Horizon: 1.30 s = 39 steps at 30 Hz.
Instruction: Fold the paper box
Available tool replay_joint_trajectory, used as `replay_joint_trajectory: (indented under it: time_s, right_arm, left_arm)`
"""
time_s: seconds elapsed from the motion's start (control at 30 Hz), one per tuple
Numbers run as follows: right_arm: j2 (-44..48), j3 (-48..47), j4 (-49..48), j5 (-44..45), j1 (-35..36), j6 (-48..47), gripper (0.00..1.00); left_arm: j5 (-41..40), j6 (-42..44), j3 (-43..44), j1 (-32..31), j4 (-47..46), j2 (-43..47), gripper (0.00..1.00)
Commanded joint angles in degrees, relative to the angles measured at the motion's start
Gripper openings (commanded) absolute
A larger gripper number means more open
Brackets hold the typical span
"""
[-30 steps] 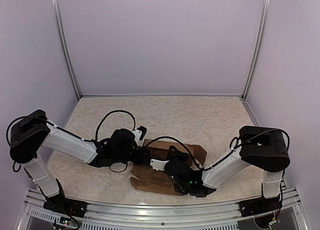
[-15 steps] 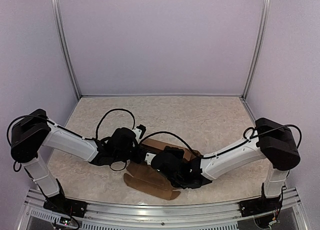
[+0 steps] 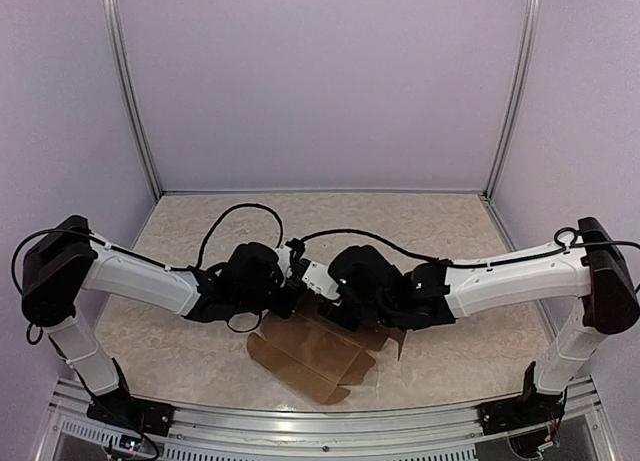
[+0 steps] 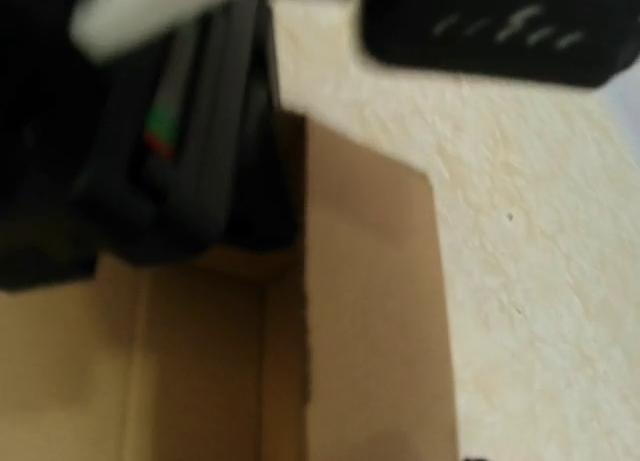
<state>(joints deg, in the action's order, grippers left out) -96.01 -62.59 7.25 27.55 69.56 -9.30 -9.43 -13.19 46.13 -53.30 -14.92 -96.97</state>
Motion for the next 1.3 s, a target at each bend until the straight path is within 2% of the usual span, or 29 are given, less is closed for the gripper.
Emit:
replay_joint_trajectory:
  time_s: [0.0,0.23,0.5,0.6,0.7,0.87,1.27]
  right_arm:
    - [6.46,2.71,2.65,-12.45,-2.8,5.54,0.62]
    - [16.47,9.48,-2.42,-26.94,-9.32,9.1,0.7]
    - [19.44,12.44,-8.49,-32.38,-14.53,15.47,0.67]
    - [18.61,12.69,-12.42,-34.87,-16.58,18.93,0.57]
    - [15.96,11.51,-13.69,-35.59,-18.66,21.57,0.41]
    - [11.32,11.16,-17.02,-35.94,-20.32,23.5,0.02]
    - [2.63,9.84,-25.82,-35.12,-21.48,27.11,0.0]
  left_arm:
    - [1.85,3.75,2.46,0.7,0.02,0.73,0.0]
    - [5.67,9.68,6.97,2.71,1.74,-1.84,0.0]
    - [8.42,15.89,8.4,2.41,-0.89,-4.39,0.0]
    - [10.31,16.58,9.1,2.5,-1.97,-5.92,0.0]
    - [10.68,16.62,10.48,2.5,-2.31,-7.5,0.0]
    - [11.91,16.86,13.11,2.28,-1.45,-10.69,0.0]
    - [13.03,15.5,13.61,2.24,-3.42,-13.17,0.01]
